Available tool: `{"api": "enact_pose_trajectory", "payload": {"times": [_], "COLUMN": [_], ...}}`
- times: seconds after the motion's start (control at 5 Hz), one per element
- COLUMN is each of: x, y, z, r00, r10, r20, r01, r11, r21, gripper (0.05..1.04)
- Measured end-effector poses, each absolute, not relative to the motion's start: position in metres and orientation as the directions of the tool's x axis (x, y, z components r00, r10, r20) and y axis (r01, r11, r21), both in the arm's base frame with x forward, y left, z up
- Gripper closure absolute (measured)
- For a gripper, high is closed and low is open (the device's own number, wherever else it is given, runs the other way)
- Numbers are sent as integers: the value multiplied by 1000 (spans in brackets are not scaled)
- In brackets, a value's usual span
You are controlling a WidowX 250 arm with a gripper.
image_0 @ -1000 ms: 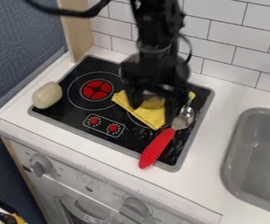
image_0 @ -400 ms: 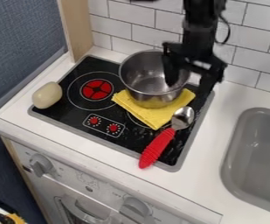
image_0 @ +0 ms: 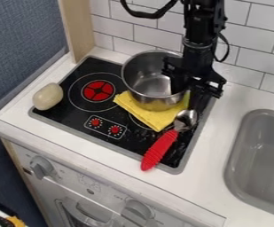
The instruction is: Put the silver pot to the left burner
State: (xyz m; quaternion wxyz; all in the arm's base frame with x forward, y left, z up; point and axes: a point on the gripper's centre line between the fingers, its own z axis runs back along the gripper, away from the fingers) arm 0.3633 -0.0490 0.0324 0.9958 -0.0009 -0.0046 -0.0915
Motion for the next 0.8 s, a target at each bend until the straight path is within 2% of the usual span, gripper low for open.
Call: {"api": "enact_pose_trajectory", "payload": {"times": [0.2,0.4,0.6,0.8], "x": [360,360,358,359], "y": [-50,-46,-13,32], "z": [36,62,86,95], "r00": [979,973,978,986], "r10": [-202,-221,-188,-123], "r20": [14,58,88,109], "r01": [203,223,190,125], "r11": [979,975,982,992], "r21": [-7,-22,-21,-15], "gripper": [915,995,1001,1001]}}
